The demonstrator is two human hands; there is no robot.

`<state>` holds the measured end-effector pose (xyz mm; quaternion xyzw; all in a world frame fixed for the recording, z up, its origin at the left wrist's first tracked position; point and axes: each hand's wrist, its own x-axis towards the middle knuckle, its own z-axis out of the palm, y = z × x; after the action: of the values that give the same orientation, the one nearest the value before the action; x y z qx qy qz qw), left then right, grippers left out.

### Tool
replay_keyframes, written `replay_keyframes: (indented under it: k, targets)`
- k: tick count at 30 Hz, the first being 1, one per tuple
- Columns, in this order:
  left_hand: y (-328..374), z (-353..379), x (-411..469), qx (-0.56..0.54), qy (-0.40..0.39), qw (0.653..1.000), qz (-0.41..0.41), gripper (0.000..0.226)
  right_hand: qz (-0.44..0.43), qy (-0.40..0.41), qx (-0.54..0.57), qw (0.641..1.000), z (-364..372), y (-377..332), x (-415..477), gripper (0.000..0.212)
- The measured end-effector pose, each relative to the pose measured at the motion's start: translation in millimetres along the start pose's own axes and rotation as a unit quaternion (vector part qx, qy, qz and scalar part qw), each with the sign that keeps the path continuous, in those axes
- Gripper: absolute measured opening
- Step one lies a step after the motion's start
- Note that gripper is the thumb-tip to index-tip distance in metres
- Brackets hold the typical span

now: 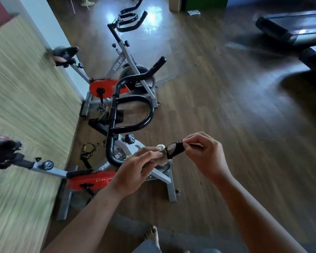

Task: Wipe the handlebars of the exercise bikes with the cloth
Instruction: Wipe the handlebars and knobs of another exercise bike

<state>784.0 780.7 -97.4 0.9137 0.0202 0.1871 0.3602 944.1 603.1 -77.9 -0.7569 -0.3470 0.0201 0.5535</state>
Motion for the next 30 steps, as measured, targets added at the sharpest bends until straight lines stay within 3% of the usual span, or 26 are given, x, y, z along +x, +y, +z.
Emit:
replay_keyframes:
  k: [10, 15, 19, 22, 30]
  targets:
    - [44.6, 34.4, 5.6, 0.05, 0.142, 0.979, -0.135, 0.033, -0.118, -0.117, 0.016, 0.986, -18.4, 15.6, 20.9, 0.01]
    - [54.6, 59.0, -5.3, 0.077, 0.234, 0.922, -0.298, 0.035, -0.16, -0.178, 0.035, 0.97, -24.8, 20.8, 34.7, 0.01]
    - [78.9, 85.7, 5.9, 0.024, 0.327, 0.891, -0.314, 0.044, -0.173, -0.207, 0.049, 0.962, -27.4, 25.6, 39.2, 0.005]
    - [94.0, 107.2, 16.6, -0.038, 0.394, 0.861, -0.32, 0.038, -0.186, -0.21, 0.057, 0.958, -28.6, 27.8, 39.0, 0.007]
    - [48.8, 111.2, -8.1, 0.066, 0.422, 0.837, -0.341, 0.032, -0.192, -0.196, 0.059, 0.96, -25.0, 32.0, 37.1, 0.009]
